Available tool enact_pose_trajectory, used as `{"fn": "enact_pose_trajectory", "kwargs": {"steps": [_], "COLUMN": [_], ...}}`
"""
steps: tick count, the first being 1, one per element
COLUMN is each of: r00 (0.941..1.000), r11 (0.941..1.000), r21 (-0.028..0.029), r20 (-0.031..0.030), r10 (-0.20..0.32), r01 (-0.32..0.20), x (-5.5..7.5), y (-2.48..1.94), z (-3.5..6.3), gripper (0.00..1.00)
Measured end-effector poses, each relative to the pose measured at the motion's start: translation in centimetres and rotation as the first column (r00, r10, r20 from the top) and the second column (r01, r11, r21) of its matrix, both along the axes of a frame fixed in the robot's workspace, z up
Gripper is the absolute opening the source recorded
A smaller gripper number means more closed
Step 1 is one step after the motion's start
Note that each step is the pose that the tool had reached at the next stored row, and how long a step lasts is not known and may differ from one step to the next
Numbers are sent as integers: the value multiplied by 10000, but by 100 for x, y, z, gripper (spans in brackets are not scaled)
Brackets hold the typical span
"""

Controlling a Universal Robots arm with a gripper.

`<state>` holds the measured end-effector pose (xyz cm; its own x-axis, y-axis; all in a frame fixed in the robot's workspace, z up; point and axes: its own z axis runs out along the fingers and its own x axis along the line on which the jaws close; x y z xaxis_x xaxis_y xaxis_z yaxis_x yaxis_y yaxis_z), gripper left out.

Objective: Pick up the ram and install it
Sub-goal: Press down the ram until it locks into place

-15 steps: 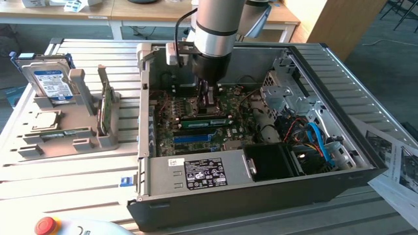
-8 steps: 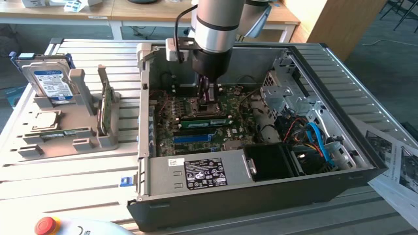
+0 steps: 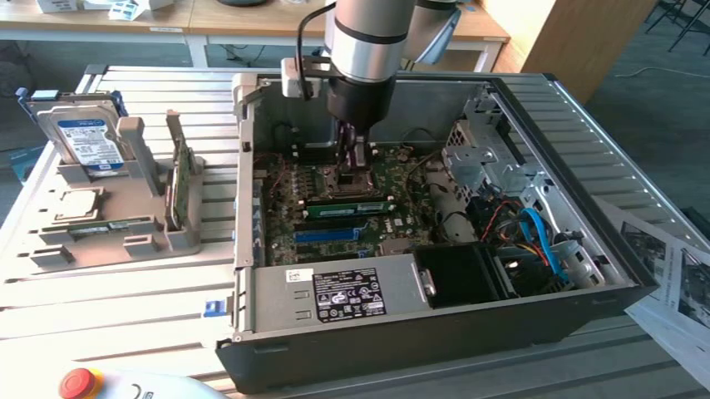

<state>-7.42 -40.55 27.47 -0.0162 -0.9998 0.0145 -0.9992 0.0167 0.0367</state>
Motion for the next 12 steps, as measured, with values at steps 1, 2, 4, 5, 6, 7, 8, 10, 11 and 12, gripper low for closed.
{"fn": "enact_pose_trajectory", "kwargs": {"steps": [1, 2, 4, 5, 6, 7, 8, 10, 11, 12], "r00": [10000, 10000, 10000, 10000, 10000, 10000, 10000, 10000, 10000, 10000], "r11": [10000, 10000, 10000, 10000, 10000, 10000, 10000, 10000, 10000, 10000], "r21": [-2, -3, -6, -7, -8, -8, -10, -12, -14, -15], "r20": [0, -1, -1, -1, -1, -1, -1, -2, -2, -2], "r10": [0, 0, 0, 0, 0, 1, 0, 0, 0, 0], "r01": [0, 0, 0, 0, 0, -1, 0, 0, 0, 0], "x": [0, 0, 0, 0, 0, 0, 0, 0, 0, 0], "y": [0, 0, 0, 0, 0, 0, 0, 0, 0, 0], "z": [14, 31, 66, 83, 100, 116, 131, 164, 179, 194], "gripper": [11, 11, 11, 11, 11, 11, 11, 11, 11, 11]}}
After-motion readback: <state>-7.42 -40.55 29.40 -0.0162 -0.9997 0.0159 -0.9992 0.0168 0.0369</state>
